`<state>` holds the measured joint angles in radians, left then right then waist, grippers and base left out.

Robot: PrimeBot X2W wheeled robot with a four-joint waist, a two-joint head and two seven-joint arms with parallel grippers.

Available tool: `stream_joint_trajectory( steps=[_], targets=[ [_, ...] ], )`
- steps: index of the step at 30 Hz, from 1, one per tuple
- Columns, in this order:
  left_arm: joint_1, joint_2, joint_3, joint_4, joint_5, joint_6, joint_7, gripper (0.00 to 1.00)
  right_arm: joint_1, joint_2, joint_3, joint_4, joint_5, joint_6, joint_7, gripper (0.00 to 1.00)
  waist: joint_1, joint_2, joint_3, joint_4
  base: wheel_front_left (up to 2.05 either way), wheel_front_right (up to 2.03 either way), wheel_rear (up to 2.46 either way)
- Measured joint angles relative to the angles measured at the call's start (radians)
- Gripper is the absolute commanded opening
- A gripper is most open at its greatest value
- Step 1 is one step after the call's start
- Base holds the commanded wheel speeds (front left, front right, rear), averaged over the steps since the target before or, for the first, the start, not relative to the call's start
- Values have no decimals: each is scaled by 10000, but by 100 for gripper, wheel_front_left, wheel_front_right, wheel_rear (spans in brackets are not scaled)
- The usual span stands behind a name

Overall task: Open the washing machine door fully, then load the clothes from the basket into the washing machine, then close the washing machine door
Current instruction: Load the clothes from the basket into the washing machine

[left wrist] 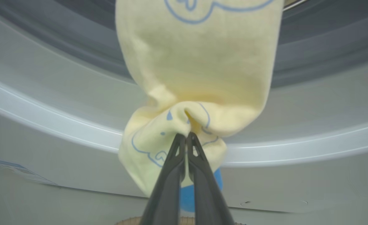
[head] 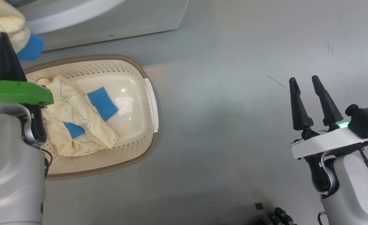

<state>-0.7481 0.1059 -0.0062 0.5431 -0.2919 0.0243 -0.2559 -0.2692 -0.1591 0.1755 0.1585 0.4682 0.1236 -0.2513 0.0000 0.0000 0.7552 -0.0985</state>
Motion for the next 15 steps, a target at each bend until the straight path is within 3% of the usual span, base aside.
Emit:
stream_joint_trajectory(
  steps=[7,15],
  targets=[
    [-500,322,-148,-1156,715,307,0,0,91,4,144,69,0,2,0,100,0,0,-418,109,0,0,0],
    [-1476,337,-504,-2056,1085,314,-8,0,210,19,180,69,73,0,0,100,0,0,-585,105,0,0,0]
  ],
)
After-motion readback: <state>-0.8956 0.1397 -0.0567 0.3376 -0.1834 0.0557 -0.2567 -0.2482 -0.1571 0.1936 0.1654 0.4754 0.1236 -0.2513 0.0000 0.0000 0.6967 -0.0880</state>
